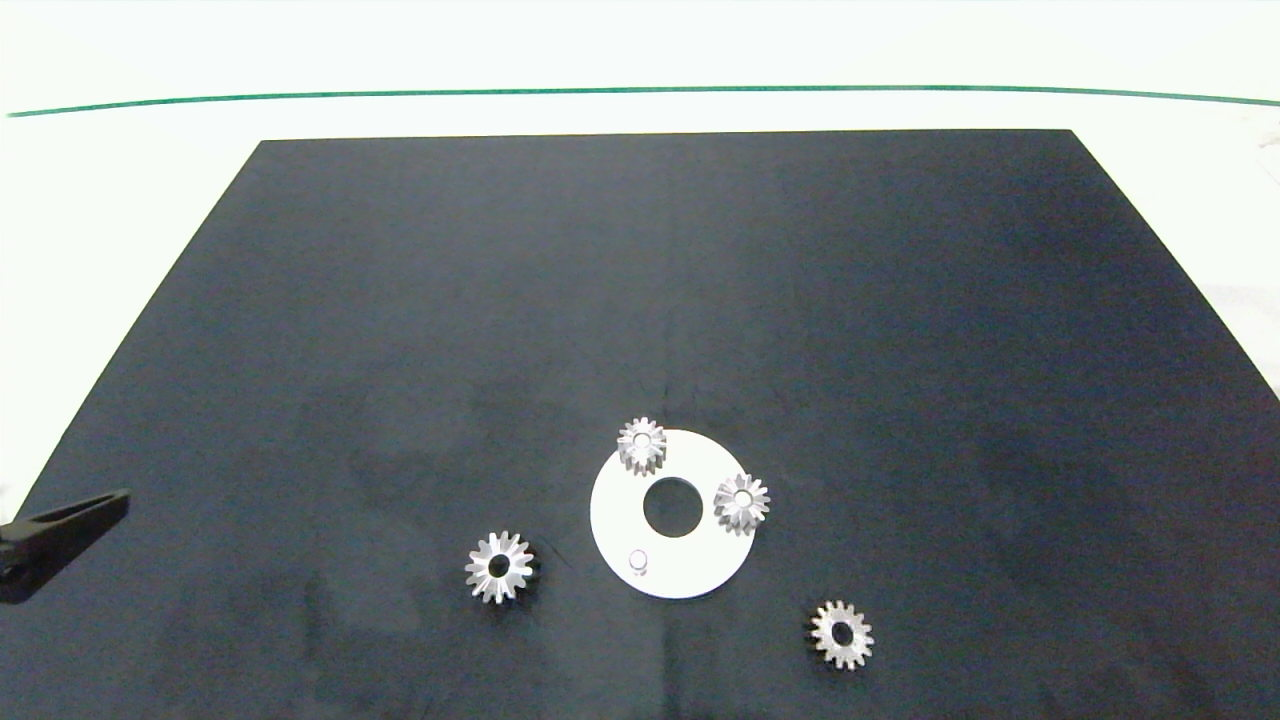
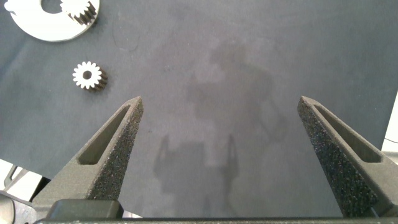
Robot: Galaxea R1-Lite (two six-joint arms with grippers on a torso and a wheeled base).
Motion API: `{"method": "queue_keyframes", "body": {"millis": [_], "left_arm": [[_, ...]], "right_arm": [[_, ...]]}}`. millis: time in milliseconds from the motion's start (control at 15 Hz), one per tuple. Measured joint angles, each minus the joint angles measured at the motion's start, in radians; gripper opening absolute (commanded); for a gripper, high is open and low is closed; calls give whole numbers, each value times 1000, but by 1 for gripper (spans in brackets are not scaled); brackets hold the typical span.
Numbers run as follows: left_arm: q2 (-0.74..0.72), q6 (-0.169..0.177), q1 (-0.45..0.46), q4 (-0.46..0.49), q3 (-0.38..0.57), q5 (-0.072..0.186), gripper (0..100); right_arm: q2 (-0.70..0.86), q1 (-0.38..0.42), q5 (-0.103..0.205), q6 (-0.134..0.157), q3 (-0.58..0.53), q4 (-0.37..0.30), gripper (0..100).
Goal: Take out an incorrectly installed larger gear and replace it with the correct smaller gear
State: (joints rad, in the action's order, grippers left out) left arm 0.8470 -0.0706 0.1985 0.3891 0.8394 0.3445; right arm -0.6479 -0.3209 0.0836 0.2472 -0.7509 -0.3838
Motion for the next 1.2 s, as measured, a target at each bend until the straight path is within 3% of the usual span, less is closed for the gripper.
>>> {"method": "queue_keyframes", "body": {"millis": [133, 267, 733, 933, 1200], "left_arm": [[-97, -6, -83, 124, 45, 1, 100], [-189, -6, -124, 174, 83, 1, 100], [-449, 3, -155, 210, 82, 0, 100], [-496, 2, -157, 249, 148, 0, 100], [-494, -3, -156, 541, 343, 0, 100]], "right_arm": [[11, -3, -3, 0, -4, 0, 100], [24, -27, -10, 0, -5, -2, 100], [82, -73, -15, 2, -12, -5, 100], [86, -77, -20, 3, 1, -27, 100], [84, -137, -27, 3, 15, -71, 100]]}}
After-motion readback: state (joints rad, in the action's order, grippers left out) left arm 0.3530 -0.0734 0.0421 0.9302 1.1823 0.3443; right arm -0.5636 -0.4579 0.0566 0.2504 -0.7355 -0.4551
